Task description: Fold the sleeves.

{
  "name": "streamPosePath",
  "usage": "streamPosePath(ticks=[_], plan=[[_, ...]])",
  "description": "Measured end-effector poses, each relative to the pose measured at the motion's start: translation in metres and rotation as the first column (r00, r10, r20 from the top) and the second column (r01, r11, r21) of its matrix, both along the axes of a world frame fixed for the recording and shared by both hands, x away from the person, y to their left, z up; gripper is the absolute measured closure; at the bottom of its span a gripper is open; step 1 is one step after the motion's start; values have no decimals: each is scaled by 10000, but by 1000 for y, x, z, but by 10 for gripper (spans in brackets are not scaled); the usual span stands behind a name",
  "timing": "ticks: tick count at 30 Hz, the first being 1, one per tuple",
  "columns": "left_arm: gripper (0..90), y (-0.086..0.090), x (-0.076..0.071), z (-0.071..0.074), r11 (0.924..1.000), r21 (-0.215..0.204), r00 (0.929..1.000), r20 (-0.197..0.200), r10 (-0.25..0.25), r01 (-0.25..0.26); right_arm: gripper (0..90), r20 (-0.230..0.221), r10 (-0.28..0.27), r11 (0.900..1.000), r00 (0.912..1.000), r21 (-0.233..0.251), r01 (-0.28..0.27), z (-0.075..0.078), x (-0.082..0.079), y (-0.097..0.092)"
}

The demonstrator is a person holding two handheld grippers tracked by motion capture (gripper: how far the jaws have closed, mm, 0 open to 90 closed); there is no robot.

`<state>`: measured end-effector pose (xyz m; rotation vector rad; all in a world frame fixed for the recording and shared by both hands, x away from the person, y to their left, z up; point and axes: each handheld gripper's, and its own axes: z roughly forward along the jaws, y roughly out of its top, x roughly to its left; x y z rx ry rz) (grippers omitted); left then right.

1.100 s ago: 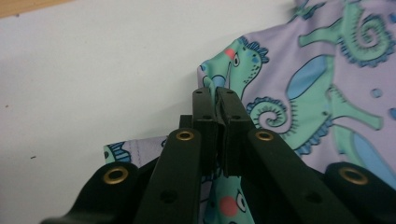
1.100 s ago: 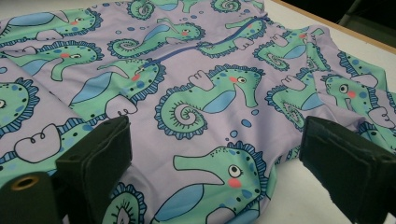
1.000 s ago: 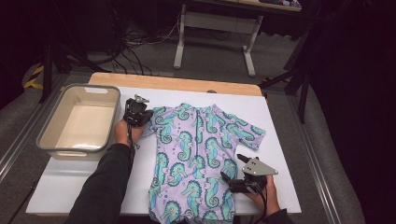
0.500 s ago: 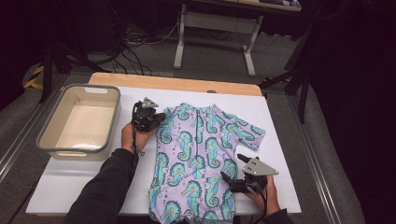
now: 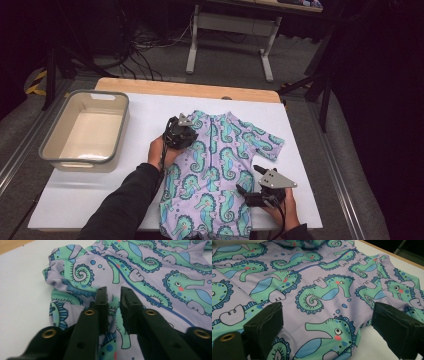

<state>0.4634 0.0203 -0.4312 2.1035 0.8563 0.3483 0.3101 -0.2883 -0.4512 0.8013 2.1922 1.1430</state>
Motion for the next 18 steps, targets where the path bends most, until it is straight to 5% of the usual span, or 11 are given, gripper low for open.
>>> streamPosePath(ticks=[6,11,18], plan=[[598,8,-9,11,9996,-147,9986,487,-226,233,112,8,14,10000,10000,55,-14,0,0,-1],[446,39,-25,15,9998,145,9938,1098,-158,143,112,63,13,10000,10000,60,-14,0,-1,-1],[369,65,-29,-10,9985,-356,9990,175,-405,411,112,35,23,10000,10000,-44,-23,0,-1,1]])
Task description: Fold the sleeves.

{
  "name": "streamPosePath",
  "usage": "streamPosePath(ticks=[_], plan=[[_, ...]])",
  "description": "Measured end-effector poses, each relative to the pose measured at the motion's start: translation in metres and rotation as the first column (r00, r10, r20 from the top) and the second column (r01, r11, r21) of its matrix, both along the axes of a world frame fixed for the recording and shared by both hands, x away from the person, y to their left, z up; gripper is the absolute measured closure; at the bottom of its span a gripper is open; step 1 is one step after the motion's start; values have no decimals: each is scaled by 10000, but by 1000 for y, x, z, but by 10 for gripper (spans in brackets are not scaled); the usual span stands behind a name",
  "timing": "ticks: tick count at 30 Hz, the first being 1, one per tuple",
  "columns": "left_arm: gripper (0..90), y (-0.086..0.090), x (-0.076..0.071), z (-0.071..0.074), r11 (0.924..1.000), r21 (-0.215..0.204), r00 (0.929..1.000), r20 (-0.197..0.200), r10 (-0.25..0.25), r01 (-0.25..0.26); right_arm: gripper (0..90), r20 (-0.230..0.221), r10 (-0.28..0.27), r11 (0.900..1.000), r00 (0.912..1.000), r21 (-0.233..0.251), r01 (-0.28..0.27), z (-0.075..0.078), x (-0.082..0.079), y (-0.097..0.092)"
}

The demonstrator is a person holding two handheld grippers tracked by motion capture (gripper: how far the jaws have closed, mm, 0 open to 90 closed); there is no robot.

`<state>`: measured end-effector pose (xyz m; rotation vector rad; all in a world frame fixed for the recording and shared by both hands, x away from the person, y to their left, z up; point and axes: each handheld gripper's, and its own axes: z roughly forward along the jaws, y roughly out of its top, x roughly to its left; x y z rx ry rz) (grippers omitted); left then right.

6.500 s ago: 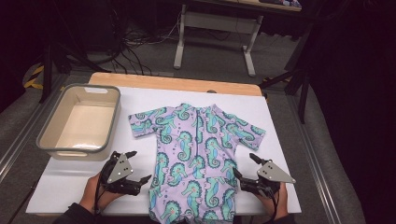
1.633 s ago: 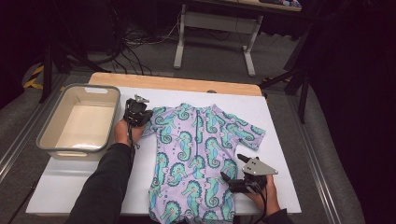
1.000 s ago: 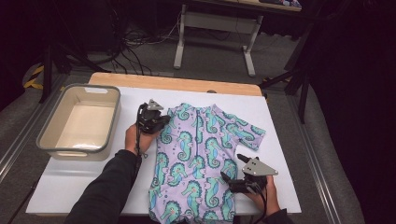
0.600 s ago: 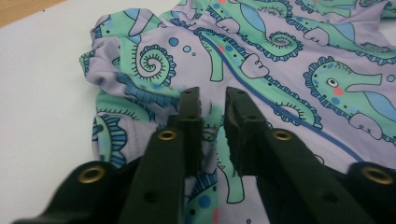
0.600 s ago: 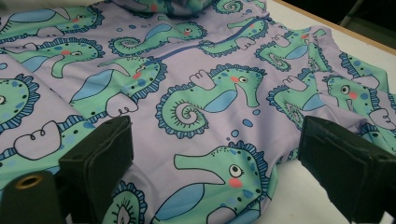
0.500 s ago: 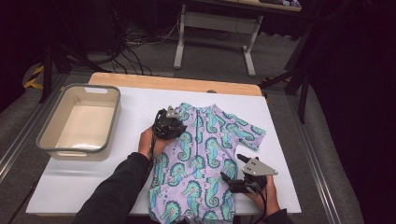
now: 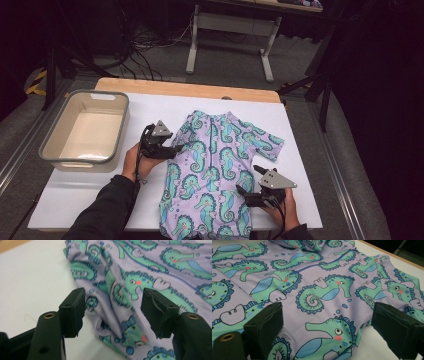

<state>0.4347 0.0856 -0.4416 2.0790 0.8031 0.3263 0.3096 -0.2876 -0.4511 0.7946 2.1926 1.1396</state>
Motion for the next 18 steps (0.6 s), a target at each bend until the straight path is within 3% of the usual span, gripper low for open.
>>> streamPosePath(ticks=[2,5,8,11,12,15,16,17,18], plan=[[362,1,2,-3,9995,-313,9999,-156,0,-5,112,0,14,10000,10000,-12,-14,0,0,1],[371,-4,5,-4,9991,-414,9999,68,-132,135,112,-13,24,10000,10000,-22,-24,0,1,1],[387,-17,8,-7,9996,-33,9995,108,-281,281,112,-21,21,10000,10000,3,-21,0,1,0],[428,-25,8,-8,9993,77,9993,37,-363,363,113,-22,26,10000,10000,1,-26,0,1,0],[592,-28,8,-9,9989,64,9990,43,-456,455,115,40,29,10000,10000,-36,-29,0,0,0],[742,-37,4,-6,9947,301,9949,234,-986,979,115,17,22,10000,10000,0,-22,0,0,0],[755,-42,1,-4,9913,526,9916,397,-1227,1205,115,21,22,10000,10000,-19,-22,0,0,0],[751,-42,1,-4,9913,526,9916,397,-1227,1205,116,24,26,10000,10000,-53,-26,0,0,0],[746,-45,-3,-1,9903,845,9909,681,-1162,1103,116,47,32,10000,10000,-37,-32,0,0,0]])
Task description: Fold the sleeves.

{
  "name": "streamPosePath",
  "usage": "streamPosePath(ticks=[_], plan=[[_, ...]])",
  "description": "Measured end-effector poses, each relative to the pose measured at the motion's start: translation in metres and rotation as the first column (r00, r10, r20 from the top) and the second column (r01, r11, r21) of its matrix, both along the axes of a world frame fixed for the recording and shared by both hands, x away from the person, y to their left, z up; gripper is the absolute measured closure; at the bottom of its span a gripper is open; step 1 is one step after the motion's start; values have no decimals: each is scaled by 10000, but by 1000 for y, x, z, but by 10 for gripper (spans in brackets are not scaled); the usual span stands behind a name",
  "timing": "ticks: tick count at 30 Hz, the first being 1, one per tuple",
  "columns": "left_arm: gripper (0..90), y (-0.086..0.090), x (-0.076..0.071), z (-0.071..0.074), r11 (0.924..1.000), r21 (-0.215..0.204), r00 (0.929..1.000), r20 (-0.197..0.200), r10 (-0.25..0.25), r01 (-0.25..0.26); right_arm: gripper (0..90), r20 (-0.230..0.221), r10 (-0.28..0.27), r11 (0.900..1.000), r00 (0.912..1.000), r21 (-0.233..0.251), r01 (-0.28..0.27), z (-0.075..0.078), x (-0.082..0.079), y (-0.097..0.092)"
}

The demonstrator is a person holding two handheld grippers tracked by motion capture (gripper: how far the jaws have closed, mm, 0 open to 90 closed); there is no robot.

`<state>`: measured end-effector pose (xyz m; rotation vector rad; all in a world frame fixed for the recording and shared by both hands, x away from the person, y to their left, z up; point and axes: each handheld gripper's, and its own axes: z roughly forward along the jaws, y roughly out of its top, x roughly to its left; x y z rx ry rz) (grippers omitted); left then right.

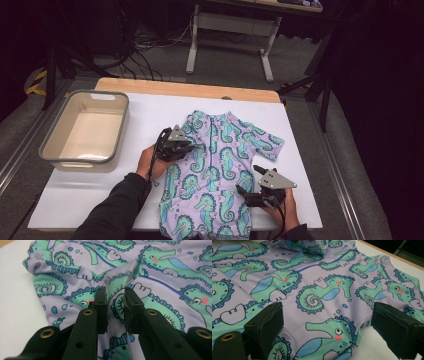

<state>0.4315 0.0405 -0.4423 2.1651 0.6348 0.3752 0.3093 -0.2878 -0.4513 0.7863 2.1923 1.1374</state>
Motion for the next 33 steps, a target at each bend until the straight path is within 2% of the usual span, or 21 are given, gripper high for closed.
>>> streamPosePath(ticks=[2,5,6,7,12,16,18,19,22,23,26,28,29,30,31,33], plan=[[759,0,-2,4,9994,-308,9999,20,-170,171,120,-20,10,10000,10000,-11,-10,0,0,0],[801,-3,-5,6,9985,-457,9995,82,-301,305,120,-28,5,10000,10000,-27,-5,0,0,0],[804,-3,-5,6,9985,-457,9995,82,-301,305,120,-25,12,10000,10000,-25,-12,0,0,0],[817,-9,-9,6,9974,-369,9980,82,-624,627,120,-25,9,10000,10000,-28,-9,0,0,0],[819,-20,-17,4,9936,-329,9941,28,-1080,1080,120,-19,0,10000,10000,-20,0,0,0,0],[778,-25,-22,1,9899,-465,9910,-23,-1338,1336,119,-15,-4,10000,10000,31,4,0,0,0],[746,-27,-24,3,9913,-131,9911,256,-1304,1308,119,25,3,10000,10000,40,-3,0,0,0],[710,-25,-24,4,9927,-61,9920,390,-1200,1204,119,30,-9,10000,10000,35,9,0,0,0],[683,-13,-21,9,9965,-388,9955,612,-719,744,119,58,-41,10000,10000,44,41,1,-1,-1],[643,-9,-19,9,9977,-405,9966,640,-514,540,119,81,-71,9999,9999,74,70,0,-1,-1],[499,7,-6,6,9988,78,9954,836,467,-476,119,101,-100,9999,9999,83,99,1,-1,-1],[470,16,5,1,9950,-88,9937,503,1000,-996,119,132,-135,9999,9998,104,134,1,-1,-1],[456,21,12,-2,9911,-122,9905,364,1329,-1325,119,158,-155,9998,9998,125,153,1,-1,-1],[452,25,20,-6,9884,-279,9888,42,1492,-1490,119,165,-176,9998,9997,135,174,1,0,-1],[448,27,25,-9,9872,-235,9875,-85,1577,-1578,117,161,-213,9997,9996,142,210,1,0,-1],[449,28,37,-17,9841,-283,9823,-720,1731,-1755,116,164,-235,9996,9996,151,232,1,0,-2]])
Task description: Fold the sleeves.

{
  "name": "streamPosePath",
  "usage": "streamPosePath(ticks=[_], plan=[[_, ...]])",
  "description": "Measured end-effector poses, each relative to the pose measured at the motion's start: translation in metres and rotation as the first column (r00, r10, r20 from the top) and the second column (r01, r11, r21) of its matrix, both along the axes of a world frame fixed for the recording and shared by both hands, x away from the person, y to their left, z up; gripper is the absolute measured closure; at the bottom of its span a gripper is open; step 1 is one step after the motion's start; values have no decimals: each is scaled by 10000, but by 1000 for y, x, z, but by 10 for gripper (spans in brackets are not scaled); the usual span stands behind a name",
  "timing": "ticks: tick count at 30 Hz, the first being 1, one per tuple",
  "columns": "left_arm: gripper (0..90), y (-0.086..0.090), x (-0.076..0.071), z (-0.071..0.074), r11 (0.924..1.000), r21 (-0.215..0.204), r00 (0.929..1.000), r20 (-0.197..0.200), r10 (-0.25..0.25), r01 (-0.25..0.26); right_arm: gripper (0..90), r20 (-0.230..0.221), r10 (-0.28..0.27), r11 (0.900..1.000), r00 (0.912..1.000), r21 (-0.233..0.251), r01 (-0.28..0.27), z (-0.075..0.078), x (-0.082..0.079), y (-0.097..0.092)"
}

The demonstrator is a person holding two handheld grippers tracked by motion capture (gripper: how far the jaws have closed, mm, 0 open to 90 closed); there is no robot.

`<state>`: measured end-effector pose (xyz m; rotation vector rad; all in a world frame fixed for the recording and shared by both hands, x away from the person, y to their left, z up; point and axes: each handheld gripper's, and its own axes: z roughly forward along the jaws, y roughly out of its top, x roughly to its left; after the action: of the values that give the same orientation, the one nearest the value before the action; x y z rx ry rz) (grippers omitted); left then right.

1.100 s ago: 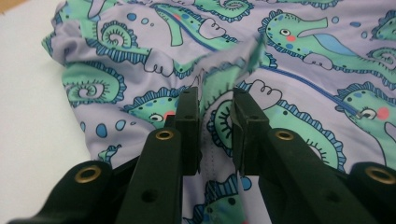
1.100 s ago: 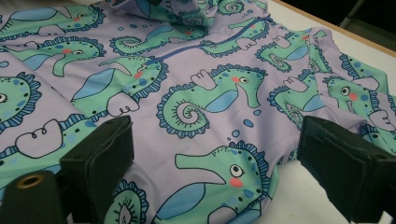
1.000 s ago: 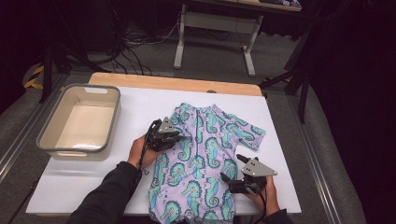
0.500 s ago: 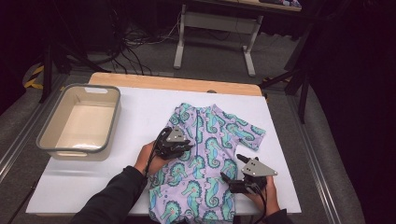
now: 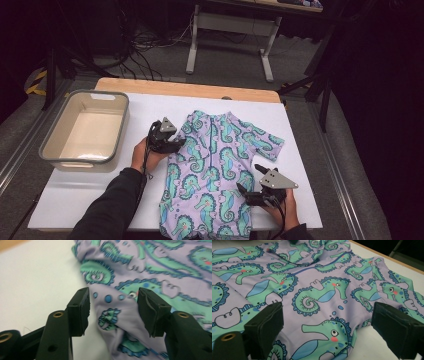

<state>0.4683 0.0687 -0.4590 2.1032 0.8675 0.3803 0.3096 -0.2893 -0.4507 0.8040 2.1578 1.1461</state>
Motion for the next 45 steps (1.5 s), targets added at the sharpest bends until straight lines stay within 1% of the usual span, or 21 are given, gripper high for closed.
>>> streamPosePath(ticks=[1,2,3,4,6,10,12,14,16,18,19,21,25,26,28,30,32,35,39,41,45], plan=[[460,0,3,-1,10000,53,9997,-243,-50,51,116,-8,16,10000,10000,-5,-16,0,0,0],[509,-1,4,0,10000,46,9996,-277,48,-46,116,-11,13,10000,10000,-10,-14,0,0,0],[577,-2,4,1,9997,236,9997,-204,112,-107,116,-5,23,10000,10000,-4,-23,0,0,0],[688,-3,4,1,9989,449,9996,-214,156,-146,116,-11,23,10000,10000,28,-23,0,-1,0],[760,-3,3,1,9967,803,9995,-292,118,-94,116,-27,36,10000,10000,27,-36,0,-1,-1],[830,9,3,3,9983,387,9980,-439,445,-428,117,-38,69,10000,10000,-65,-69,0,-1,-1],[834,14,2,4,9978,358,9980,-278,567,-557,118,-46,57,10000,10000,-56,-58,0,-1,-1],[811,16,2,5,9990,127,9988,-202,439,-436,118,-31,34,10000,10000,-76,-34,0,-1,-1],[644,14,4,9,9974,334,9979,145,630,-635,117,-23,36,9999,10000,-135,-36,0,-1,0],[587,11,6,13,9986,-7,9981,301,529,-529,118,-24,28,9999,10000,-139,-28,0,-1,0],[589,9,9,15,9987,-73,9979,408,504,-502,117,-31,39,9999,10000,-143,-40,0,-1,0],[621,0,15,18,9997,96,9985,486,235,-240,118,-25,41,9999,10000,-163,-41,0,-1,1],[691,-17,32,18,9978,664,9993,368,-33,8,120,-50,84,9997,10000,-211,-85,-1,0,1],[692,-21,36,18,9952,975,9990,443,17,-61,121,-36,102,9997,9999,-215,-102,-1,0,1],[705,-27,45,17,9943,1064,9994,355,-38,0,121,-50,113,9998,9999,-183,-114,-1,0,1],[708,-32,53,15,9894,1454,9995,310,-2,-43,121,-67,129,9998,9999,-161,-130,-1,0,0],[692,-35,61,11,9902,1390,9995,294,74,-114,121,-70,138,9998,9999,-169,-139,-1,0,0],[676,-40,67,9,9835,1789,9993,285,229,-276,121,-105,167,9998,9998,-134,-168,-1,0,0],[667,-45,71,7,9760,2114,9979,498,422,-518,121,-83,166,9998,9998,-143,-167,-1,0,0],[651,-45,69,8,9758,2104,9974,522,490,-590,120,-63,185,9997,9998,-142,-186,-1,-1,0],[606,-38,64,15,9832,1697,9968,543,589,-673,120,-92,176,9998,9998,-61,-177,-1,-1,-1]])
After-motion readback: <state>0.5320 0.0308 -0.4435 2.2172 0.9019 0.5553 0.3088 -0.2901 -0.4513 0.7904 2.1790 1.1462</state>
